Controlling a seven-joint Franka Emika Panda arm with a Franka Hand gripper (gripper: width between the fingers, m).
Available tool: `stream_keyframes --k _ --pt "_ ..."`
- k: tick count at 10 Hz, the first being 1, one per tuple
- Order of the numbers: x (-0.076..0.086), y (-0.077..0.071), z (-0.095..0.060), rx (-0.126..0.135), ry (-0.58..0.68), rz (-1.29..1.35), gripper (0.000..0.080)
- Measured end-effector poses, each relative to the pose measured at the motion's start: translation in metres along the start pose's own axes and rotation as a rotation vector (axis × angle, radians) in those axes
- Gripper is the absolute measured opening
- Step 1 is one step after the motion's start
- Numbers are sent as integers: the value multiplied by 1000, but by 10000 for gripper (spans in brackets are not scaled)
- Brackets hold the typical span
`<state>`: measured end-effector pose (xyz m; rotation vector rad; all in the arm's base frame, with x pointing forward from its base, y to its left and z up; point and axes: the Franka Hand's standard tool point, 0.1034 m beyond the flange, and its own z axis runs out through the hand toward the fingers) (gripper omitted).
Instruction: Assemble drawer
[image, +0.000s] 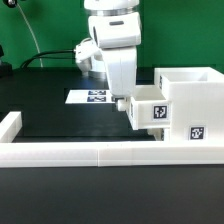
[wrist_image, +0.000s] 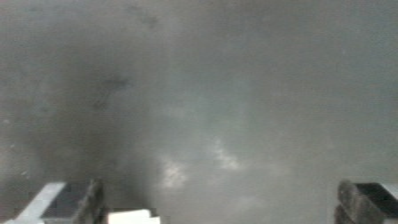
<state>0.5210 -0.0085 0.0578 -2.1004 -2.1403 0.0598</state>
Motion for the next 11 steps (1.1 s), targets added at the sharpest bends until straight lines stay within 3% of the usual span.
stream_keyframes --k 3,8,11 --pt "15 6 -2 -11 -1 15 649" --pt "-8 2 -1 -8 0 23 649" --pt "-6 20 -4 -9 7 49 649"
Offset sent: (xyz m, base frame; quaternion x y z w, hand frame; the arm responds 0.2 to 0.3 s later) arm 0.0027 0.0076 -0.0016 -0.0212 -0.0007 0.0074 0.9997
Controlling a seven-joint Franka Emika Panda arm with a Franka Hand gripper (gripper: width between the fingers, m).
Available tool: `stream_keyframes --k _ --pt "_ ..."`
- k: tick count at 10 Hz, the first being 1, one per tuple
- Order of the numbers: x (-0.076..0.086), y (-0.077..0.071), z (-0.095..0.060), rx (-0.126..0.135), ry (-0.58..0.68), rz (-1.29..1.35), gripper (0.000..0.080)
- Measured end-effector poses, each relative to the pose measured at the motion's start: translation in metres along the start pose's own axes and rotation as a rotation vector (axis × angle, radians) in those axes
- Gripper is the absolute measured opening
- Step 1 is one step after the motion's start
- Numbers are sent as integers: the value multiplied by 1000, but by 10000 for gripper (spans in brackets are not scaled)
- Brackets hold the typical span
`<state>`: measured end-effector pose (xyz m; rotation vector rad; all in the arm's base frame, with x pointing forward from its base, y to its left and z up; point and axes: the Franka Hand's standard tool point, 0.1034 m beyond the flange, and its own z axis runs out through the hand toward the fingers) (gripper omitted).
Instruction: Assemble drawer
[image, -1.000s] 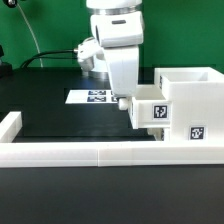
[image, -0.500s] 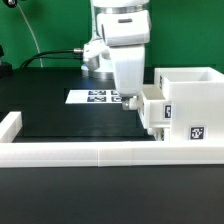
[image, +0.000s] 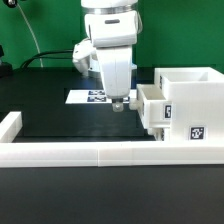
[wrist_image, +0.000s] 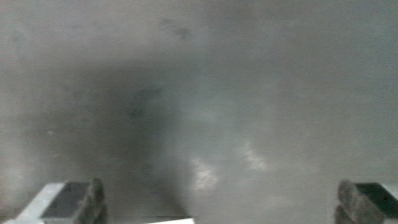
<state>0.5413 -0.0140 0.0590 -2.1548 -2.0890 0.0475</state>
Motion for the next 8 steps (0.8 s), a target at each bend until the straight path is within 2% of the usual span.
stream_keyframes --k 2,4,7,8 --pt "14 6 -3 -10 0 38 649" --pt "21 2 0 -3 -1 80 649" --pt "40 3 5 -11 2 94 649" --pt "42 4 6 -9 0 104 649"
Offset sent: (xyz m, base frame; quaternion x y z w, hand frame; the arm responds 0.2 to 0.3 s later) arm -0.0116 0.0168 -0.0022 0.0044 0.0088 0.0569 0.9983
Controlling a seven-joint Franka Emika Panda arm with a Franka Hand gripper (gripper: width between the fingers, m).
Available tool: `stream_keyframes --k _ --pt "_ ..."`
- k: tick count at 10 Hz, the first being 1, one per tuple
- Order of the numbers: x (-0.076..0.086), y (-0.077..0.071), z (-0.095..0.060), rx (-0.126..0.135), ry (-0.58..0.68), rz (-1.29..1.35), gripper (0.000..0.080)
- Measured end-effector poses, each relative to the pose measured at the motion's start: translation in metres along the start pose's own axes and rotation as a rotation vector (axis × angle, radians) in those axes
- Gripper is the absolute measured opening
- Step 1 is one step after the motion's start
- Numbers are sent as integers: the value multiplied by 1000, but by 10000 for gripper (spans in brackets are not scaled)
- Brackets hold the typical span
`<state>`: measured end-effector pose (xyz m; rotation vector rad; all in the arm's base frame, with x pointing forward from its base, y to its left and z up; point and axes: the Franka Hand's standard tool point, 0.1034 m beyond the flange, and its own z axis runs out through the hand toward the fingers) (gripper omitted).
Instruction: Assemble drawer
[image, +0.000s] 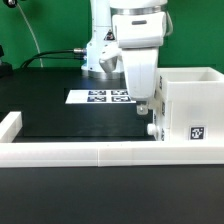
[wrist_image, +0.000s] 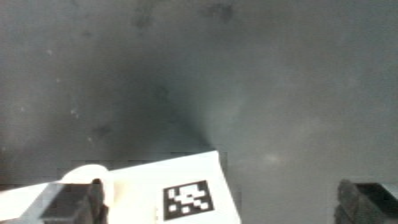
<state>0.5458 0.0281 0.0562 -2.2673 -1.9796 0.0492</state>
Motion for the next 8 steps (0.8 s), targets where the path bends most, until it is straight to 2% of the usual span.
stream_keyframes --k 2,5,8 --pt "-2 1 -1 5 -2 -3 649" --pt "-36 -3 -1 12 -4 -14 649" --pt "-35 -2 0 13 -3 -11 649"
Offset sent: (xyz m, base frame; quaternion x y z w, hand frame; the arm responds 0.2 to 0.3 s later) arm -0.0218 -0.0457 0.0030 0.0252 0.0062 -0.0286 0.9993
